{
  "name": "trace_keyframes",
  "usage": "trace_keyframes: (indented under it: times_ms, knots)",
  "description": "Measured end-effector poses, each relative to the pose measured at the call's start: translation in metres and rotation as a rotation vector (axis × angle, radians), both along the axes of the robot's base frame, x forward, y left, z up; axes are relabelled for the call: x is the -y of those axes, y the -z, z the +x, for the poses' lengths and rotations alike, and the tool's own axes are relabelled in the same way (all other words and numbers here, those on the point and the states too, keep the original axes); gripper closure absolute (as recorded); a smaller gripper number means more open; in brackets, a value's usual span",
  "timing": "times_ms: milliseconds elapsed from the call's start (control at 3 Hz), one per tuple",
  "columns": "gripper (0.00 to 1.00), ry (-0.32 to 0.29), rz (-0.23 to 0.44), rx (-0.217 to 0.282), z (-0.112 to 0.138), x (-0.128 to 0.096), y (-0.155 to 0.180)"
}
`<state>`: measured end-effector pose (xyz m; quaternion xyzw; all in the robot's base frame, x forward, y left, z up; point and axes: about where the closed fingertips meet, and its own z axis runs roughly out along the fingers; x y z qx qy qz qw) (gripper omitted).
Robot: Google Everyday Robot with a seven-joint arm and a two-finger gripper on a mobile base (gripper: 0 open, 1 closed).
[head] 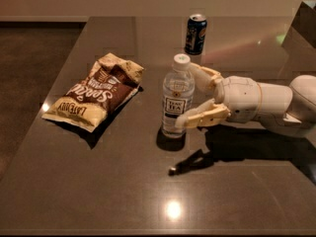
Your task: Place blue plastic bottle upright
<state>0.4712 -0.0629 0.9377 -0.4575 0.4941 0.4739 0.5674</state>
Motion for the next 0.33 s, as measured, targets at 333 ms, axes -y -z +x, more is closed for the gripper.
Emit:
trace_keyframes:
  times_ms: [333]
  knots:
    - [0.0,0.0,0.0,0.0,0.0,0.0,0.0]
